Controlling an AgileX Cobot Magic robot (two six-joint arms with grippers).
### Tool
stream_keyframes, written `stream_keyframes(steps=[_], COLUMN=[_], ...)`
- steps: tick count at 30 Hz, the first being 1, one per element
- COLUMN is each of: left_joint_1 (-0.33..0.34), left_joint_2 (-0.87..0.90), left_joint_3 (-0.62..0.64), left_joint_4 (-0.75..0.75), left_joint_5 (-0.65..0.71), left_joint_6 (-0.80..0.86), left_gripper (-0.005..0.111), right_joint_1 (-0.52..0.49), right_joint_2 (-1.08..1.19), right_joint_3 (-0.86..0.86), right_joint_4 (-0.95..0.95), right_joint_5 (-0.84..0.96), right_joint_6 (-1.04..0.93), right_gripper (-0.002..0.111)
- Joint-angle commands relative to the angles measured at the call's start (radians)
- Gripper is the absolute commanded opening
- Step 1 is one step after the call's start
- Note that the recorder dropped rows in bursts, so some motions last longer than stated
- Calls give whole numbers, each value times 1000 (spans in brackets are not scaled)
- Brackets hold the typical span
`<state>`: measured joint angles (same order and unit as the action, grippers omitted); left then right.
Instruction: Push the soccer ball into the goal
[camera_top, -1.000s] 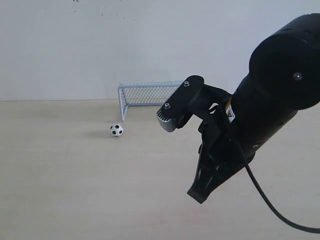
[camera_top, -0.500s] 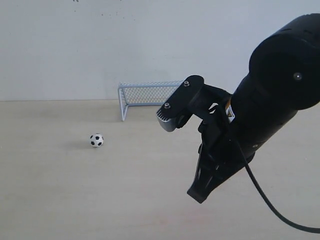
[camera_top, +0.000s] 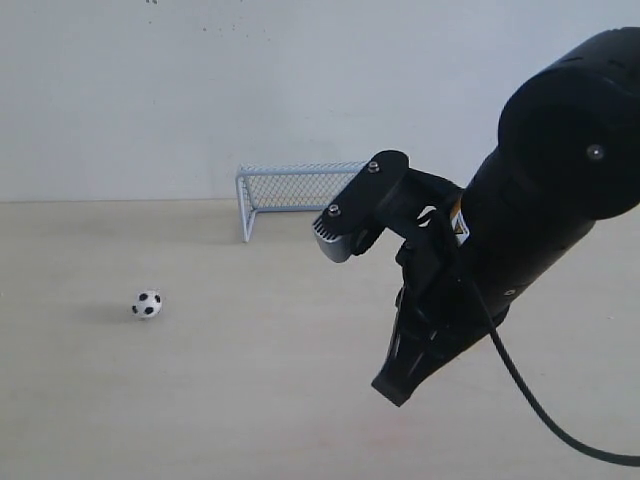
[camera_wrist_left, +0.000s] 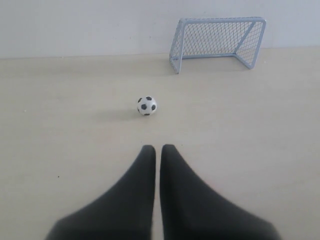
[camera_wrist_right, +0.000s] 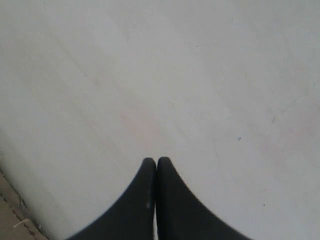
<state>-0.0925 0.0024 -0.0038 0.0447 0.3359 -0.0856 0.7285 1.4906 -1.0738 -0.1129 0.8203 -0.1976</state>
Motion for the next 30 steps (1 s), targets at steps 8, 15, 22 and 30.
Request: stream_keyframes(steps=[8,15,22,30], left_joint_1=[4,4,4,4], left_joint_2=[-2,-2,-2,-2], left_joint_3=[4,4,4,4], left_joint_4=[-3,-3,-3,-3], left_joint_5=[-7,-7,-7,-7], left_joint_6=[2,2,2,2], left_gripper=[4,4,4,4], right_joint_1=[-3,-145,-412,-593], right_joint_2=[-202,-429,-772,-1214], right_joint_3=[381,637,858,1063], right_joint_4=[8,26,26,26], right_joint_5=[-773,-987,-988,-1013], right_joint_6=[103,292,495,498], right_gripper=[0,0,0,0])
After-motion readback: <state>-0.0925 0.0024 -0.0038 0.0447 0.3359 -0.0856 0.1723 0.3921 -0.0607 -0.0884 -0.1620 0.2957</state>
